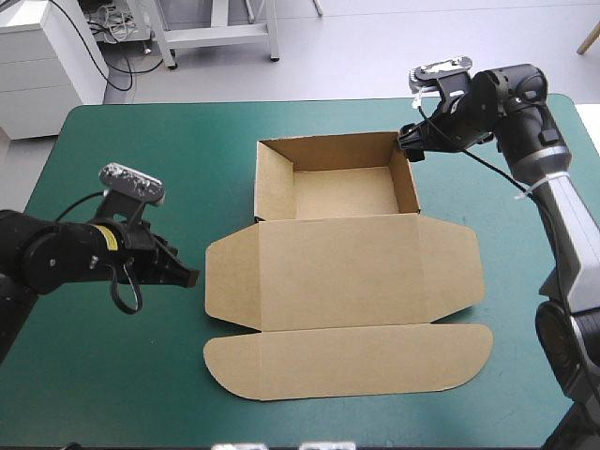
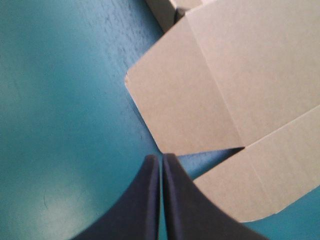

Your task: Fold the box

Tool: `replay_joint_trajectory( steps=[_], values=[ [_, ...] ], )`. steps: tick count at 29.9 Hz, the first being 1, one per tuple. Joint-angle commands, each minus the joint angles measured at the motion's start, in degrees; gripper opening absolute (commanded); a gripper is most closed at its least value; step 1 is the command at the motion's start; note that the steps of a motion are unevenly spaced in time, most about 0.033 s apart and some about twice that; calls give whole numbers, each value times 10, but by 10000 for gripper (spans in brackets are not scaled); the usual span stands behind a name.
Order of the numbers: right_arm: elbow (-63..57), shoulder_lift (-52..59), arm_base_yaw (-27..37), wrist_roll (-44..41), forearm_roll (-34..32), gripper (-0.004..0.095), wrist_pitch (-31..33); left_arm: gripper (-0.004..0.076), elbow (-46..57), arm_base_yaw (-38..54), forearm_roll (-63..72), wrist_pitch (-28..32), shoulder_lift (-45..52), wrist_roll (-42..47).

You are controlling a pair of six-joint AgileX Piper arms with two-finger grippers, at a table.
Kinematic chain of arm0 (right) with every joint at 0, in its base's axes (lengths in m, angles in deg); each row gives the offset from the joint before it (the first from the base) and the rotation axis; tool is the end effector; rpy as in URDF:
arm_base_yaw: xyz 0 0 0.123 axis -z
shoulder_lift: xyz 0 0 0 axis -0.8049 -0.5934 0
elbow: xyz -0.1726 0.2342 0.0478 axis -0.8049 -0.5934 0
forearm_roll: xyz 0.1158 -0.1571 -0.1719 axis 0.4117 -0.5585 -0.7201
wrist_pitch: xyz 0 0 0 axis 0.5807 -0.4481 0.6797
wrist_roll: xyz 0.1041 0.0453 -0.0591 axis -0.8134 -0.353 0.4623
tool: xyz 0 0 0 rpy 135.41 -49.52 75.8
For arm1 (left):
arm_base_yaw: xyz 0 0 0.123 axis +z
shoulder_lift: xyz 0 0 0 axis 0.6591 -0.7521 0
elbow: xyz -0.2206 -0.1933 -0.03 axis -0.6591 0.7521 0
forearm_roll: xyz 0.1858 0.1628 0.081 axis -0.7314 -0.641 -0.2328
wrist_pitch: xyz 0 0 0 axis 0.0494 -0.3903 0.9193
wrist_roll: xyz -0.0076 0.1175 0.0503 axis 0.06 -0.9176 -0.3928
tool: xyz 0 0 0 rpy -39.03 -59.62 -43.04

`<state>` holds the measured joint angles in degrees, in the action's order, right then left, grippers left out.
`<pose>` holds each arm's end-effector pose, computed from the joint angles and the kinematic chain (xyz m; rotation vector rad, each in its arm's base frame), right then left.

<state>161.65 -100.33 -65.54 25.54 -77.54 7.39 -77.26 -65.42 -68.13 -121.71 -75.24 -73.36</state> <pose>0.4093 0.0883 0.3857 -0.4005 2.4830 0.0585 0.1912 -0.0925 0.3830 0.5827 2.4880 -0.2150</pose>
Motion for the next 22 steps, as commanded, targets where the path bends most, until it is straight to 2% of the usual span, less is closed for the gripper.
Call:
replay_joint_trajectory(
  steps=[1,6,13,22],
  values=[
    [13,-1,1,1,0,804,-24,-8,46,2,-2,53,34,1],
    [13,-43,1,1,6,804,-24,-8,123,2,0,67,48,1],
    [13,-95,1,8,28,798,-24,-8,179,2,4,84,48,1],
    [13,-133,1,8,31,670,-24,-8,182,2,3,96,48,1]
  ],
)
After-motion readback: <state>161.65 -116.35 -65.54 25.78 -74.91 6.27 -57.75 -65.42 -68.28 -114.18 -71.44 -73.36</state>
